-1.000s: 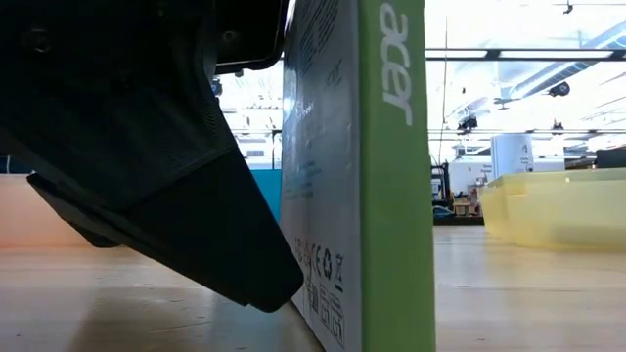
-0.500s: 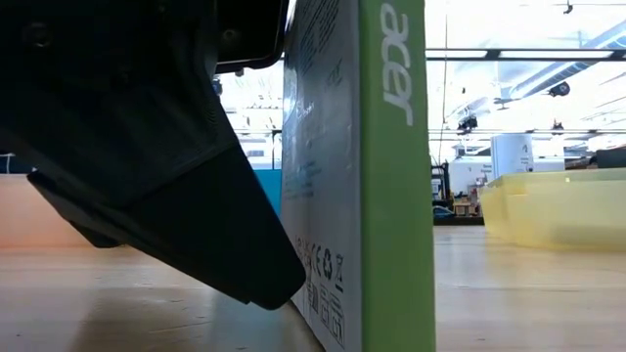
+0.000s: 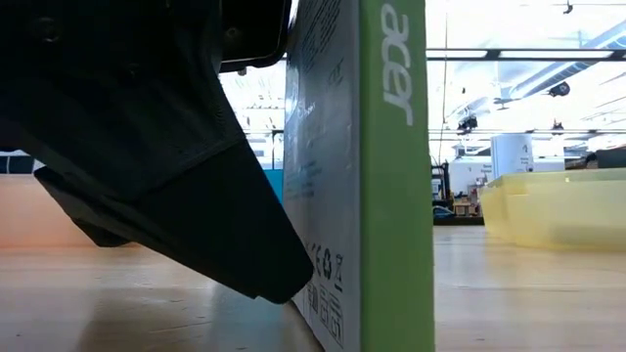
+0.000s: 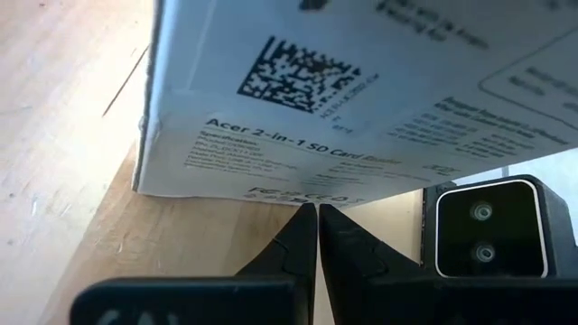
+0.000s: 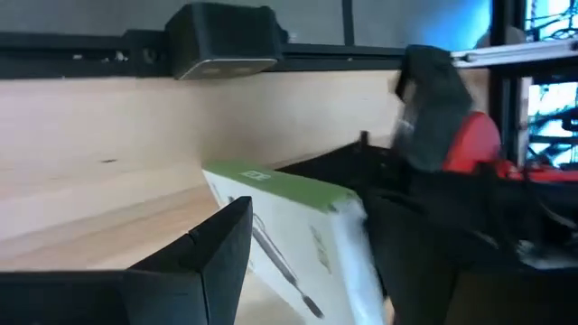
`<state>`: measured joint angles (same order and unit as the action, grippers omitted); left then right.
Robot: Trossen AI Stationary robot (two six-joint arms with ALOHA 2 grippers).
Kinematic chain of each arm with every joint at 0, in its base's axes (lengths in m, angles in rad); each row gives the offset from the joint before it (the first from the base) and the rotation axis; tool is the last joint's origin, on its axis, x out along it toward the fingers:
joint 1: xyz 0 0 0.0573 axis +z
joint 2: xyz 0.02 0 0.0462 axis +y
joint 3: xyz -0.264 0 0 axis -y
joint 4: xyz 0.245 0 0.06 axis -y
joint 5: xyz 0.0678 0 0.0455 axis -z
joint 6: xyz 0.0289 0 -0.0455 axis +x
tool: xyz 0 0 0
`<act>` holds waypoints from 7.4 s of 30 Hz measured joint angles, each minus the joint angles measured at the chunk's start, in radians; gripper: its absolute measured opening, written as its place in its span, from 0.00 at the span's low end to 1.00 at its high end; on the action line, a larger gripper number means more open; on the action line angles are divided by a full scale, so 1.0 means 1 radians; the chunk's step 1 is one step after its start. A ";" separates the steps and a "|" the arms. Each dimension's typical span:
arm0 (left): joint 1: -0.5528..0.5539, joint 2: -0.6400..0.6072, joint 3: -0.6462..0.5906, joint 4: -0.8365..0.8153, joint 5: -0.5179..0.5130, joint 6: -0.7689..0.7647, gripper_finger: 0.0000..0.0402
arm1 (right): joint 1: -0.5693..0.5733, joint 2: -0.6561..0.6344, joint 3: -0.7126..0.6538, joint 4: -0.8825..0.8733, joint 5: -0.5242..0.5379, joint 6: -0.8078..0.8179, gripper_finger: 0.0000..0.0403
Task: Pick and place items into bin
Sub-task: Put the card reader box into the yellow bin, then return to Home Position
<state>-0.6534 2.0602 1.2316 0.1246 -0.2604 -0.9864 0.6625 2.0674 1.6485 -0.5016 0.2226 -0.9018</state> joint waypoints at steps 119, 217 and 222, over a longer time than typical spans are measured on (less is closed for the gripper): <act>0.052 -0.001 0.004 -0.001 0.050 0.043 0.00 | -0.147 -1.000 -0.744 -0.713 0.059 1.942 0.03; 0.554 -1.961 -1.223 0.108 0.306 0.523 0.00 | -0.219 -2.068 -1.469 0.463 0.244 1.321 0.38; 0.555 -1.999 -1.223 0.068 0.293 0.555 0.00 | -0.219 -2.068 -1.490 0.501 0.250 1.195 0.39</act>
<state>-0.0982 0.0611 0.0082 0.1928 0.0325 -0.4316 0.4437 -0.0002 0.1588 -0.0008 0.4729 0.2936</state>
